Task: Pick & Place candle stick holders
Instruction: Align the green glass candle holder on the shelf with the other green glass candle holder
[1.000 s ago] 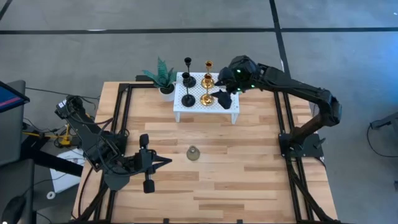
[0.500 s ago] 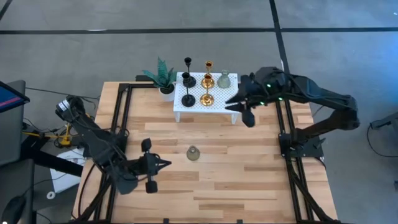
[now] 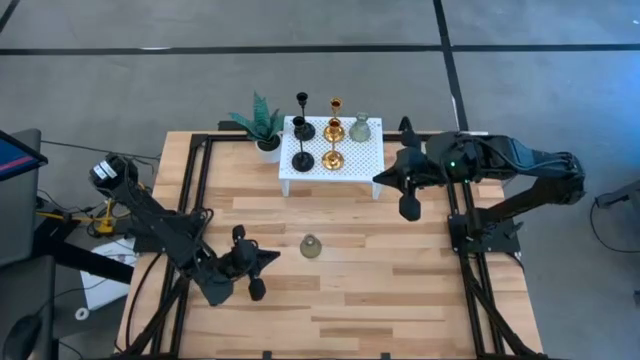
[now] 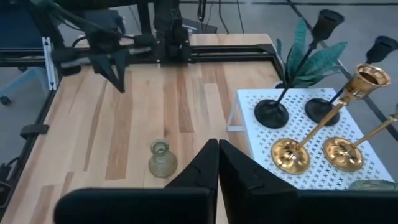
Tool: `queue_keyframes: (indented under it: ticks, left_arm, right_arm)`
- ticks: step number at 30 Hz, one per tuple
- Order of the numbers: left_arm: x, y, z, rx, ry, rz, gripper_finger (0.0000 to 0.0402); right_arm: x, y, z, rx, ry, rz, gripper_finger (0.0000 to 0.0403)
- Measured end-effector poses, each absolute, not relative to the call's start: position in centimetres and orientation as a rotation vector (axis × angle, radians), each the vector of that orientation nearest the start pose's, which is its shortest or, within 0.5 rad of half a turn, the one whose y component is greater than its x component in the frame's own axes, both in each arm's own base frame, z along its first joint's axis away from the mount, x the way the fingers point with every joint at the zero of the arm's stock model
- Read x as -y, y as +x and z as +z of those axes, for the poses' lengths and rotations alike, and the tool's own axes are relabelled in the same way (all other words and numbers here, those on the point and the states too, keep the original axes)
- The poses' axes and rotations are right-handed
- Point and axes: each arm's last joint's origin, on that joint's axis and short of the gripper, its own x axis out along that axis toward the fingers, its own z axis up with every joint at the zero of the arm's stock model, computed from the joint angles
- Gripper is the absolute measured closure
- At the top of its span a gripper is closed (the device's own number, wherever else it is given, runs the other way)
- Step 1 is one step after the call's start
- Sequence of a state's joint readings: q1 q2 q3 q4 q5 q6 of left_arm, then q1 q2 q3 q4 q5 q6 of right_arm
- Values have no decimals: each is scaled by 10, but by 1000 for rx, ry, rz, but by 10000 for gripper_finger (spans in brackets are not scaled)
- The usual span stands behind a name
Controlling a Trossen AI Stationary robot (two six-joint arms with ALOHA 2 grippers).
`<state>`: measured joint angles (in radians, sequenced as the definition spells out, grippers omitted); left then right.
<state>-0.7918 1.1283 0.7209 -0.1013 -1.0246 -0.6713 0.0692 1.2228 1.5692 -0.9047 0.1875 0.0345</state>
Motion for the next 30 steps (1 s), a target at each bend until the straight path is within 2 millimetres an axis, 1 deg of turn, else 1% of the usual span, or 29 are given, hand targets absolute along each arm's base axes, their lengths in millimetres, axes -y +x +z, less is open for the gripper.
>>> queue_keyframes:
  ticks: [3, 5, 10, 15, 19, 22, 25, 30]
  left_arm:
    - [142, 182, 245, -209, -276, 334, 399]
    - [144, 185, 240, -198, -290, 338, 399]
    - [155, 200, 223, -197, -310, 324, 399]
    - [168, 216, 195, -222, -282, 332, 399]
    - [170, 225, 176, -237, -253, 360, 399]
    - [168, 231, 168, -241, -242, 388, 398]
    - [160, 239, 161, -257, -239, 421, 388]
    - [144, 253, 155, -288, -303, 424, 348]
  right_arm:
    - [-15, 222, 440, -551, -46, -126, 401]
    - [-17, 224, 440, -544, -39, -138, 402]
    - [-22, 224, 440, -541, -41, -155, 402]
    - [-24, 224, 441, -525, -25, -174, 402]
    - [-26, 224, 441, -518, -14, -172, 402]
    - [-26, 224, 441, -516, 15, -180, 402]
    - [-26, 224, 441, -514, 34, -184, 402]
    - [-27, 224, 441, -511, 56, -184, 403]
